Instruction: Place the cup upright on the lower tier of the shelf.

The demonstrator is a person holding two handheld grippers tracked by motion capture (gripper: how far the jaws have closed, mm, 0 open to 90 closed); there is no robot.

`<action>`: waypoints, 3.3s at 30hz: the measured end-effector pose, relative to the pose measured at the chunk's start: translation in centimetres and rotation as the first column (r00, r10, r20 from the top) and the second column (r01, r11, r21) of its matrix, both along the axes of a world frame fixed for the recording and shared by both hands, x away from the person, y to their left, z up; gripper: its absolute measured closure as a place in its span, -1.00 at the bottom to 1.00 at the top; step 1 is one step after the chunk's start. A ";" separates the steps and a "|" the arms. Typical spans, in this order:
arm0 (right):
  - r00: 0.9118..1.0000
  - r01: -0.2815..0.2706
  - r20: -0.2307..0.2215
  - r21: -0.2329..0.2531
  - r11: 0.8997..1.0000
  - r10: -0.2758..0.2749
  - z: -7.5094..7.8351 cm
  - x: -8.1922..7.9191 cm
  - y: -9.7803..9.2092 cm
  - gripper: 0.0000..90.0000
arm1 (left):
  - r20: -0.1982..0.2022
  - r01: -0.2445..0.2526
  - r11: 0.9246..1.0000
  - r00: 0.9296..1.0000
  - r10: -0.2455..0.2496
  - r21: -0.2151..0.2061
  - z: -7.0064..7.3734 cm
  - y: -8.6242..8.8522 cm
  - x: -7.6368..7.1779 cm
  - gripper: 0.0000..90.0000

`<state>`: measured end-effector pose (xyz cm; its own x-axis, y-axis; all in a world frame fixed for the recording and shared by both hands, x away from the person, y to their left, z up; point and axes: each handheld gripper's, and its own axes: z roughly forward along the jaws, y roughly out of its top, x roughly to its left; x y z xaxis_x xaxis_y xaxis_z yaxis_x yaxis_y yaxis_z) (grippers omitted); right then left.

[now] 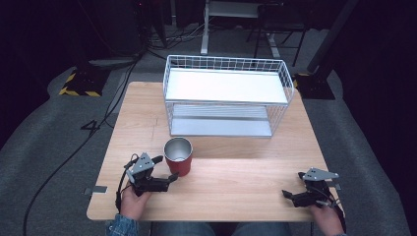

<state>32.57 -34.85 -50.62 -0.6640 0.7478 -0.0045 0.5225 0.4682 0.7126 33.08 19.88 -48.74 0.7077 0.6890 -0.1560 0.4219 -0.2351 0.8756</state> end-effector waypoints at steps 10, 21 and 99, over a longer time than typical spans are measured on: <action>1.000 -0.005 0.005 -0.002 1.000 0.005 0.0 -0.1 0.0 -1.00 | -0.023 0.012 1.000 1.000 -0.012 0.021 -0.7 -2.2 1.1 -0.97; 1.000 -0.002 0.003 -0.002 1.000 0.002 0.0 -0.2 -0.1 -1.00 | -0.023 -0.047 0.997 0.999 0.048 0.055 -1.1 -3.5 2.1 -0.94; 1.000 0.001 -0.003 0.000 1.000 -0.001 0.0 -0.1 -0.2 -1.00 | 0.058 0.077 0.997 0.995 -0.078 0.018 7.5 -10.7 7.2 -0.63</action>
